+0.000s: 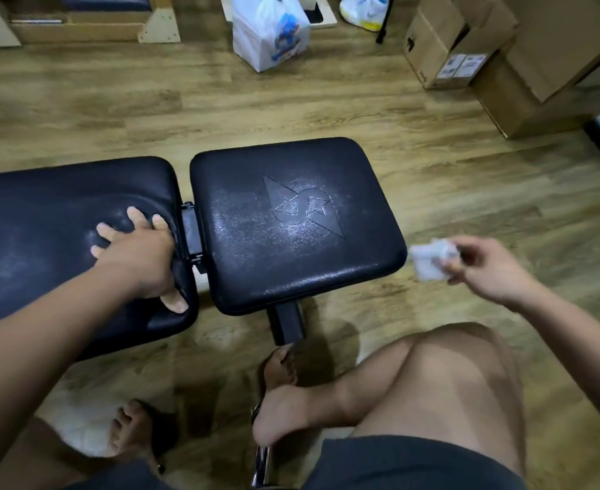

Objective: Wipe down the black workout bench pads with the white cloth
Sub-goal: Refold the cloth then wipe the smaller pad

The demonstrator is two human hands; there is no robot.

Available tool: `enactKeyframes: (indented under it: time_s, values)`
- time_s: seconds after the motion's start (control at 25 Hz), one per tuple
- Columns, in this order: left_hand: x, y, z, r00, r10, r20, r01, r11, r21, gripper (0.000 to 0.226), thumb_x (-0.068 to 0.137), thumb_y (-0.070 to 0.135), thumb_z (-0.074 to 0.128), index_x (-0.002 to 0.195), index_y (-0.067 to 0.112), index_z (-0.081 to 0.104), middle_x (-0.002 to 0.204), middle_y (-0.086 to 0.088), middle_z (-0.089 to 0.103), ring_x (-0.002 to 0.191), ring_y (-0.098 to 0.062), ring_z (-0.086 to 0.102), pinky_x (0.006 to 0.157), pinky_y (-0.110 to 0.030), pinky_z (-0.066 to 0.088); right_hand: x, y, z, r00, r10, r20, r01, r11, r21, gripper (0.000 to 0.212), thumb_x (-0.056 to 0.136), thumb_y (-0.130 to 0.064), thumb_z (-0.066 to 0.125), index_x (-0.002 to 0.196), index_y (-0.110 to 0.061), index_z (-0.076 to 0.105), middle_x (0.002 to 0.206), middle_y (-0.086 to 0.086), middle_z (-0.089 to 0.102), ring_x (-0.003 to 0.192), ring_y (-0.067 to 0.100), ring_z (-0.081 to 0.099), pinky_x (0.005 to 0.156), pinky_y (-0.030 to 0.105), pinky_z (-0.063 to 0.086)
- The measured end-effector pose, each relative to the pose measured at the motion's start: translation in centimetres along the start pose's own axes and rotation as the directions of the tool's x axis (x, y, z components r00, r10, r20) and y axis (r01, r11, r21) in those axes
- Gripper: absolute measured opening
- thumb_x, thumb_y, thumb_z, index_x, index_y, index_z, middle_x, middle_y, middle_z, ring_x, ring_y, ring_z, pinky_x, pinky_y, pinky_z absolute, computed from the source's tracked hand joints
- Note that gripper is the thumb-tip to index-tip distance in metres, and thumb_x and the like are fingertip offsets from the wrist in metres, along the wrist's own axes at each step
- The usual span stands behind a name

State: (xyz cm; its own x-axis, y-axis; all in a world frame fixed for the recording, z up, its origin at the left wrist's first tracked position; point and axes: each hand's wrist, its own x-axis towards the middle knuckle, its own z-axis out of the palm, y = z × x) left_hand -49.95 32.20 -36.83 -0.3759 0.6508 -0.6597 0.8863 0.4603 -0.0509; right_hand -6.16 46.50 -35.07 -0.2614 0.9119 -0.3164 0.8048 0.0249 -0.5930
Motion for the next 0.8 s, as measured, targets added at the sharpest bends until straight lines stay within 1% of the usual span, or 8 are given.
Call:
enactKeyframes:
  time_s: [0.08, 0.16, 0.32, 0.44, 0.52, 0.64, 0.72, 0.8]
  values:
    - [-0.2, -0.1, -0.1, 1.0, -0.006, 0.007, 0.006, 1.0, -0.029, 0.156, 0.047, 0.045, 0.096, 0.154, 0.008, -0.012, 0.158, -0.022, -0.024, 0.138, -0.065, -0.001, 0.109, -0.07, 0.025, 2.2, -0.9, 0.3, 0.96, 0.045, -0.276, -0.087, 0.986, -0.142, 0.015, 0.091, -0.024, 0.06, 0.099, -0.015, 0.068, 0.088, 0.015, 0.071, 0.078, 0.032, 0.069, 0.068, 0.043, 0.057]
    - [-0.2, -0.2, 0.1, 1.0, 0.014, 0.001, -0.014, 0.999, -0.03, 0.157, 0.045, 0.046, 0.096, 0.154, 0.008, -0.011, 0.158, -0.022, -0.023, 0.138, -0.065, -0.002, 0.108, -0.07, 0.025, 1.9, -3.3, 4.1, 0.937, 0.008, -0.35, -0.116, 0.951, -0.287, 0.021, 0.088, -0.018, 0.058, 0.103, -0.009, 0.069, 0.093, 0.024, 0.067, 0.086, 0.039, 0.066, 0.078, 0.039, 0.051]
    - [-0.2, -0.2, 0.1, 1.0, 0.001, -0.007, -0.002, 0.998, -0.055, 0.159, 0.044, 0.044, 0.097, 0.153, 0.007, -0.012, 0.159, -0.023, -0.022, 0.137, -0.066, -0.003, 0.108, -0.072, 0.024, -4.1, -11.5, 16.7, 0.948, -0.258, -0.187, 0.189, 0.927, -0.323, 0.03, 0.077, -0.013, 0.06, 0.106, -0.01, 0.067, 0.096, 0.016, 0.056, 0.087, 0.036, 0.057, 0.08, 0.036, 0.047]
    - [-0.3, -0.6, 0.5, 0.999, 0.026, -0.033, -0.029, 0.997, -0.07, 0.159, 0.043, 0.048, 0.096, 0.154, 0.007, -0.011, 0.16, -0.021, -0.02, 0.138, -0.065, -0.003, 0.108, -0.072, 0.023, -7.2, -19.8, 21.9, 0.928, -0.37, 0.054, 0.374, 0.92, -0.12, 0.017, 0.086, -0.025, 0.058, 0.096, -0.016, 0.067, 0.089, 0.009, 0.062, 0.083, 0.03, 0.059, 0.074, 0.034, 0.045]
    - [-0.3, -1.0, 0.7, 0.999, 0.027, -0.042, -0.03, 0.997, -0.077, 0.158, 0.045, 0.049, 0.095, 0.154, 0.008, -0.011, 0.16, -0.021, -0.02, 0.138, -0.065, -0.004, 0.109, -0.072, 0.021, -4.9, -20.6, 20.3, 0.949, -0.313, -0.045, 0.313, 0.95, -0.003, 0.017, 0.087, -0.028, 0.061, 0.085, -0.013, 0.068, 0.076, 0.007, 0.066, 0.073, 0.026, 0.059, 0.066, 0.033, 0.04]
    - [-0.1, -0.7, 0.8, 0.999, 0.036, -0.038, -0.039, 0.996, -0.074, 0.156, 0.047, 0.045, 0.095, 0.153, 0.006, -0.013, 0.158, -0.024, -0.021, 0.136, -0.067, -0.004, 0.108, -0.074, 0.02, 0.6, -14.4, 12.9, 0.928, -0.127, -0.35, 0.053, 0.976, -0.213, 0.022, 0.087, -0.03, 0.056, 0.092, -0.012, 0.069, 0.08, 0.013, 0.07, 0.076, 0.032, 0.064, 0.067, 0.035, 0.048]
    - [0.1, -0.6, 0.6, 0.999, 0.026, -0.035, -0.029, 0.996, -0.081, 0.156, 0.048, 0.044, 0.095, 0.152, 0.004, -0.014, 0.157, -0.026, -0.022, 0.135, -0.069, -0.004, 0.107, -0.074, 0.021, 2.9, -11.7, 9.7, 0.913, 0.036, -0.407, -0.162, 0.946, -0.28, 0.032, 0.088, -0.035, 0.048, 0.097, -0.012, 0.068, 0.086, 0.02, 0.07, 0.083, 0.04, 0.065, 0.073, 0.041, 0.053]
    - [0.2, -0.5, 0.6, 0.999, 0.014, -0.028, -0.016, 0.997, -0.078, 0.156, 0.048, 0.043, 0.095, 0.151, 0.003, -0.014, 0.157, -0.027, -0.022, 0.134, -0.069, -0.003, 0.107, -0.074, 0.021, 3.1, -14.5, 11.9, 0.921, 0.033, -0.388, -0.202, 0.892, -0.404, 0.032, 0.09, -0.033, 0.046, 0.096, -0.01, 0.068, 0.088, 0.023, 0.068, 0.085, 0.043, 0.064, 0.075, 0.042, 0.052]
